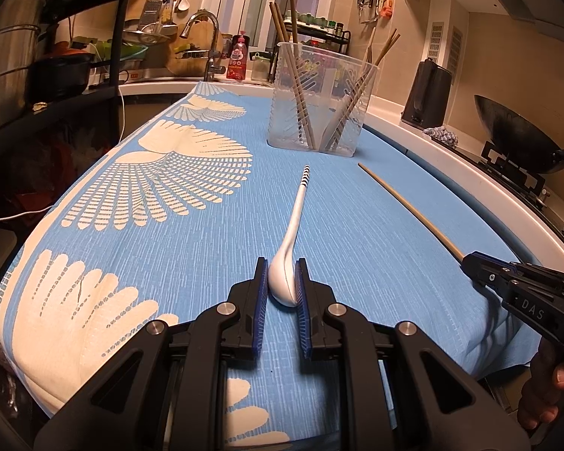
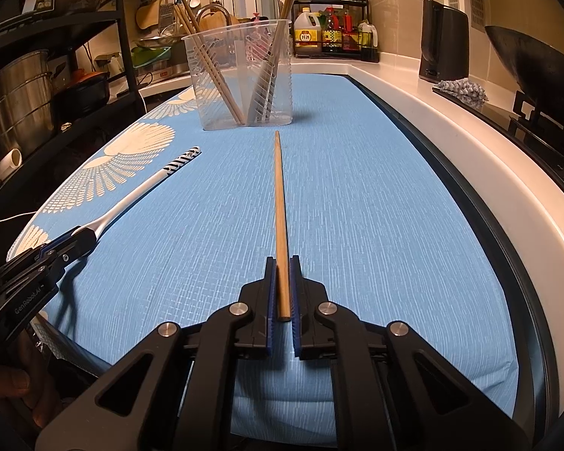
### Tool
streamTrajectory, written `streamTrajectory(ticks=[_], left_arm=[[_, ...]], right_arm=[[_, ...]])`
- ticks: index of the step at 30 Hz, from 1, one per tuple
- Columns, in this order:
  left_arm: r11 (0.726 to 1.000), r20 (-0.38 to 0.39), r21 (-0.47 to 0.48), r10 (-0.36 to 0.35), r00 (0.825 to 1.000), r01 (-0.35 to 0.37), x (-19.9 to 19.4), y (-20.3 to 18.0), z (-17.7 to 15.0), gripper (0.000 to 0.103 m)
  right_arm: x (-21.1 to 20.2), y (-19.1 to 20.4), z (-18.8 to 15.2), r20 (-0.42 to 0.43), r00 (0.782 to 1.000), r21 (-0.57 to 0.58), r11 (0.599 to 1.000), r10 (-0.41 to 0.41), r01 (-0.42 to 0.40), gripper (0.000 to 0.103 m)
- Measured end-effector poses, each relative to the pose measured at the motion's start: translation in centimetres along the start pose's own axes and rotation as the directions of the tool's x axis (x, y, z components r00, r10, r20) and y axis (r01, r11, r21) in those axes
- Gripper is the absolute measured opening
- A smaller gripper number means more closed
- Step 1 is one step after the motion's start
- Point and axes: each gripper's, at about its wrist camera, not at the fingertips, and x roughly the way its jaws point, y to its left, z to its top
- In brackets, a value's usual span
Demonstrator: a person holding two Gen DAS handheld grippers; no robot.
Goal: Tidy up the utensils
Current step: 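Lift the spoon and chopstick off the cloth with both tools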
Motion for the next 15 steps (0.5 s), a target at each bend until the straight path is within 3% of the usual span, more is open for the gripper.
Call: streamTrajectory(ticks=[15], left_arm=[[0.998,0.054,0.041,0.042,0.998,-0.044,-1.2,-0.7,0.6,0.011]], right_arm=[[-2.2,0.5,1.0,0.063,0.998,-0.032,0.999,-0.006,0.008,0.007]])
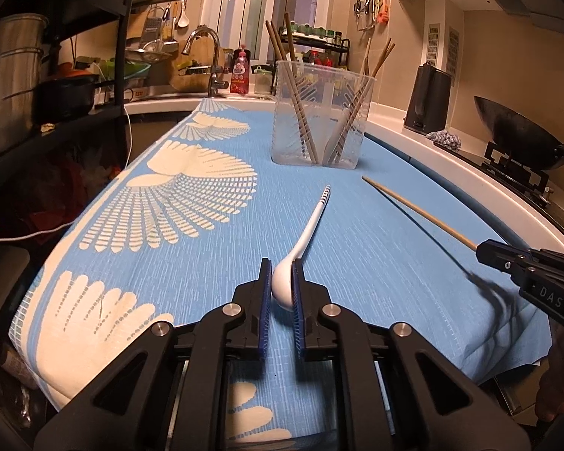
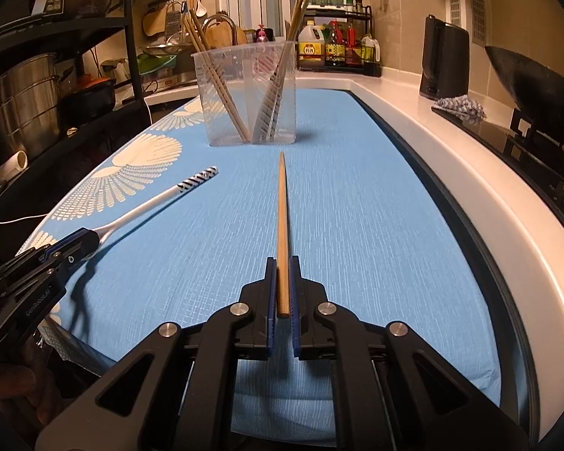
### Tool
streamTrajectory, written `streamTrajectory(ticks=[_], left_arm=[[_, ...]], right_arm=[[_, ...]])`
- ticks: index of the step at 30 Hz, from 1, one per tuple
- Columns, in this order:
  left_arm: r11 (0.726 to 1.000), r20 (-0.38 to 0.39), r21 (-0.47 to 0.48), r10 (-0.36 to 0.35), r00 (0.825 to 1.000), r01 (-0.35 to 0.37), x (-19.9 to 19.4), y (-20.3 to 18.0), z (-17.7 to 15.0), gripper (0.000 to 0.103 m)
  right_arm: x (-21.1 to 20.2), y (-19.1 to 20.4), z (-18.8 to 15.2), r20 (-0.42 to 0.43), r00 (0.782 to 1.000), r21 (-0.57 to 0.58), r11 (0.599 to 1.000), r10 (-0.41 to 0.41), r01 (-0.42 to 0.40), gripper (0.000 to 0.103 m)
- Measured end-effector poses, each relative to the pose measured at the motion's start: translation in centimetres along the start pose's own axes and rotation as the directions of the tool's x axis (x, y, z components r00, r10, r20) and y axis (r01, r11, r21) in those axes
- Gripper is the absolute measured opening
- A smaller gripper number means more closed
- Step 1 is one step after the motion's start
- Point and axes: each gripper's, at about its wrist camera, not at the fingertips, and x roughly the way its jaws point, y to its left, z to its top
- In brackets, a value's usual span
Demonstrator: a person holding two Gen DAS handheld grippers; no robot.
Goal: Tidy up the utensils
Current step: 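Lift the spoon and chopstick off the cloth with both tools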
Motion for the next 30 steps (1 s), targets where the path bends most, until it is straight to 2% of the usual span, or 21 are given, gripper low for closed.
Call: streamTrajectory(ticks=[13,21,30], left_arm=[[1.0,0.108,0.019,0.021,0.994,-0.023,-2.0,0.4,3.6,0.011],[0.998,0.191,0.047,0.026,0.981,-0.036,-3.0,0.1,7.1,0.012],[0.997,0.226,0.063,0.028,0.974,-0.043,-3.1,-0.3,10.8,0.012]], right_arm=[[-3.3,-0.1,3.4,0.114,0.993,-0.018,1.0,-0.007,0.01,0.007],[-4.9,0.2,6.9,0.192,0.981,-0.029,1.0,0.005,0.001,0.006],[-5.8,-0.1,11.4,0.238,0.971,-0.018,1.0,0.017,-0.013,0.007]])
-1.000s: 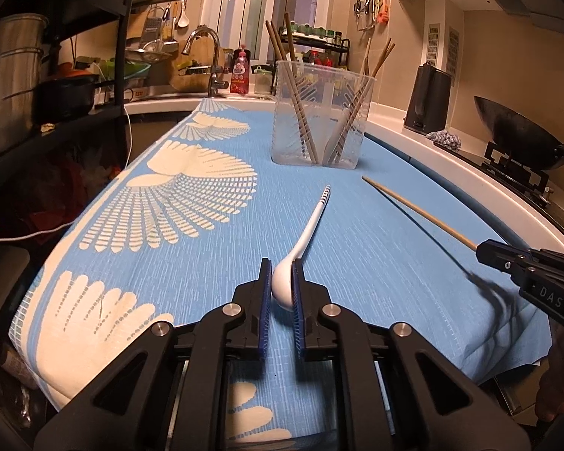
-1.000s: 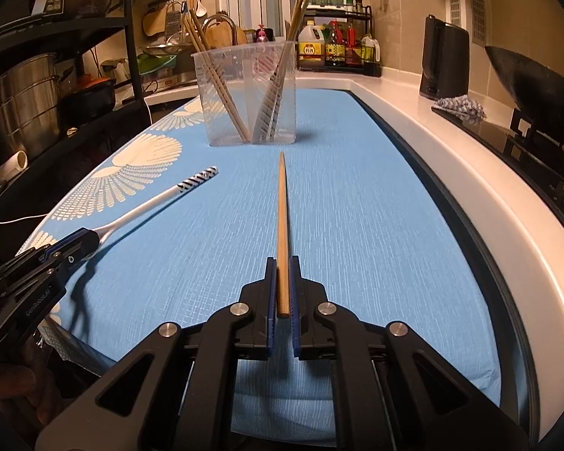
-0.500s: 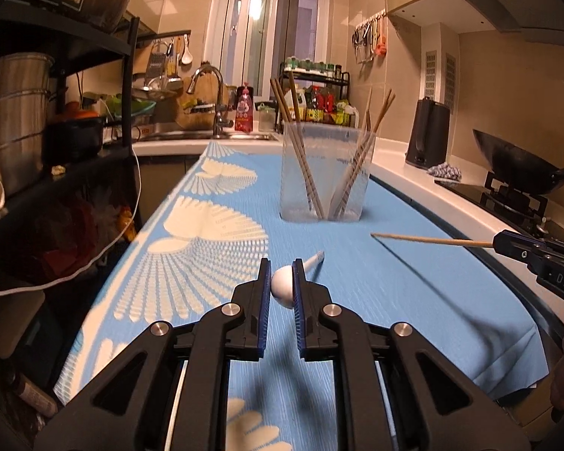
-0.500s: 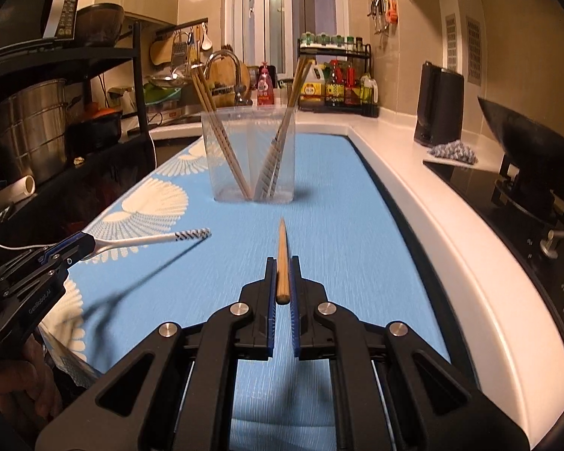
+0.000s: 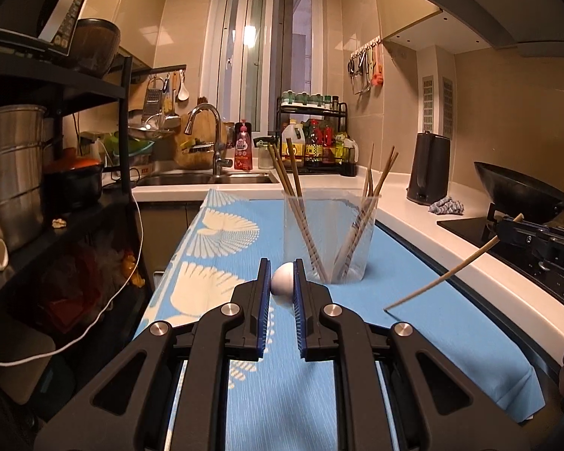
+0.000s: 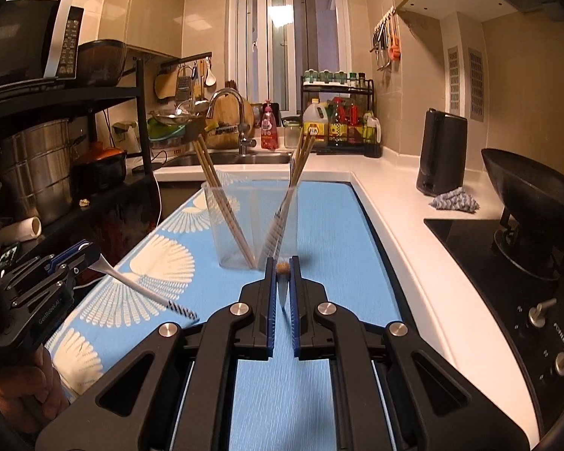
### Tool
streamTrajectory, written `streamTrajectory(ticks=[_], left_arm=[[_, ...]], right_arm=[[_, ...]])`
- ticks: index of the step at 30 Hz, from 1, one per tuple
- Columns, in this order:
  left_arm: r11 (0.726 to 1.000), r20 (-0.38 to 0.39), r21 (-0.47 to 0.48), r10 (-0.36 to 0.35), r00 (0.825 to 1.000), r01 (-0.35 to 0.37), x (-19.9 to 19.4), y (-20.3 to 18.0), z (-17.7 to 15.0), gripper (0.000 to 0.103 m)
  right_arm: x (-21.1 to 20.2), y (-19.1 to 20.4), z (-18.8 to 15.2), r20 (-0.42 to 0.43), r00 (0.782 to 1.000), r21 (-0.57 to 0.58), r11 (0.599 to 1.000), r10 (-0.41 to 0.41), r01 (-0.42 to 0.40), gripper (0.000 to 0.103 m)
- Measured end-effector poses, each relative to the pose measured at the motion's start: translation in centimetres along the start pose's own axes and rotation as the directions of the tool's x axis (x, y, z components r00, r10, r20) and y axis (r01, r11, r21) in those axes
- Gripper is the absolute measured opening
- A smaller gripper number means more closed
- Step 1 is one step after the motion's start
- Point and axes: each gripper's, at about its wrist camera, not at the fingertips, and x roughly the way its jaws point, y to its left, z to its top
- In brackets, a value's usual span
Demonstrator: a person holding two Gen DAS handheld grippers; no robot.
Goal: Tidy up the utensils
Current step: 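Lift the spoon and chopstick off the cloth with both tools, then raise the spoon and chopstick upright with both tools over the container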
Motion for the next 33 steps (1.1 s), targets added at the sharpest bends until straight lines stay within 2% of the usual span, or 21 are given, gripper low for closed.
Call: streamTrajectory(ticks=[8,14,24,30,33], left_arm=[[1.0,-0.011,0.005,-0.006,1.0,0.006,0.9,-0.5,2.6,0.012],[0.999,-0.102,0.017,-0.034,0.994,0.036,2.5,-0.3,4.9,0.012],[0.997,-0.177,0.04,-0.06,0.982,0.068,4.5,0.1,10.3,0.012],[0.993,-0.174,0.058,-0.094,0.98,0.105,5.7,-0.6,15.0,0.012],[0.991,-0.143,0.062,-0.111,0.984,0.12,6.3,-0.9,17.9,0.012]], right_arm=[[0.7,0.5,3.1,0.016,1.0,-0.019,1.0,0.025,-0.024,0.007],[1.6,0.6,5.3,0.004,0.999,-0.022,0.999,0.045,-0.045,0.007],[3.0,0.6,9.1,-0.007,0.996,-0.028,0.996,0.088,-0.088,0.006],[3.1,0.5,13.7,0.044,0.992,-0.041,0.993,0.115,-0.113,0.006],[3.1,0.4,16.3,0.088,0.987,-0.035,0.991,0.133,-0.13,0.006]])
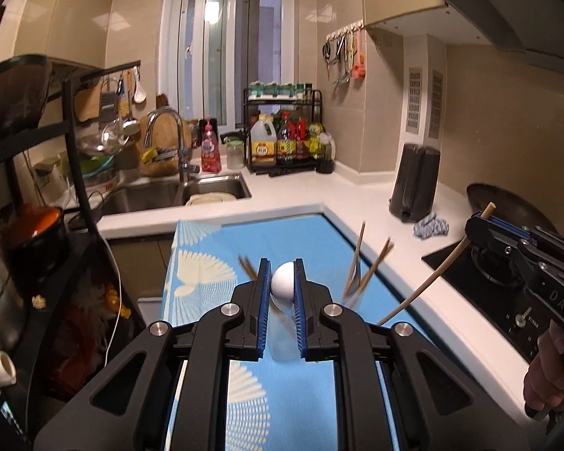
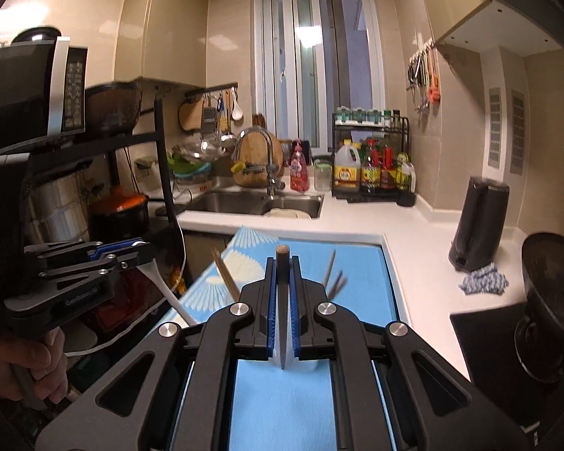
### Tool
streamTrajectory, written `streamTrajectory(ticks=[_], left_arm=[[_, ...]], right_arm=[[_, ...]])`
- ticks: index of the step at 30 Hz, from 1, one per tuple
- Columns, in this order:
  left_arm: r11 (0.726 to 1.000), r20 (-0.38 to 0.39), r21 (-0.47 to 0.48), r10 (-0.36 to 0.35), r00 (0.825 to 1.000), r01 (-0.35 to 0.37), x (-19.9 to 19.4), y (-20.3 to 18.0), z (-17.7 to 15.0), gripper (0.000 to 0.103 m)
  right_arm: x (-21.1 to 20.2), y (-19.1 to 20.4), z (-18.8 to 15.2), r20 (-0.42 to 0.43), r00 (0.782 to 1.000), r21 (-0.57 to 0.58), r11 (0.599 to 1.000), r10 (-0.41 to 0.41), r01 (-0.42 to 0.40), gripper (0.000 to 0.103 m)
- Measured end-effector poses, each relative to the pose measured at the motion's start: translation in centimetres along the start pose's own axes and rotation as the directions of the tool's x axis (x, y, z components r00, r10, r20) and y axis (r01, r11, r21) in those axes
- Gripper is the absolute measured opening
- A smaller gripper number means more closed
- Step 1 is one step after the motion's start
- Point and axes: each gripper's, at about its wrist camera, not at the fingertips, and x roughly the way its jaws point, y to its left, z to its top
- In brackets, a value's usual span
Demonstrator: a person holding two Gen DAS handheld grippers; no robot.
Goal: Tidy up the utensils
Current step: 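Raise the spoon and chopstick upright with both tools over the container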
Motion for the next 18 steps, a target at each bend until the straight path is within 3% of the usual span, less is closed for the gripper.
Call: streamTrajectory(ticks=[4,7,13,18], left_arm=[[1.0,0.052,0.013,0.005,0.999,-0.006,1.4,-0.4,3.0,0.012],[1.0,0.05,0.024,0.015,0.999,-0.016,3.9,-0.7,3.4,0.012],[0.998,-0.057,0.049,0.028,0.998,-0.025,10.9,-1.1,0.7,0.012],[0.997,-0.109,0.074,0.02,0.994,-0.011,14.1,-1.7,-2.5,0.012]], right_arm=[[1.6,-0.6,2.7,0.049,0.999,0.012,1.0,0.002,-0.003,0.006],[3.8,-1.3,3.0,0.05,0.999,0.022,1.0,-0.001,0.0,0.006],[8.8,-2.6,0.1,-0.007,1.0,0.067,0.998,-0.001,0.001,0.006],[11.4,-2.7,-2.9,-0.071,0.997,0.047,0.999,0.013,-0.01,0.006]])
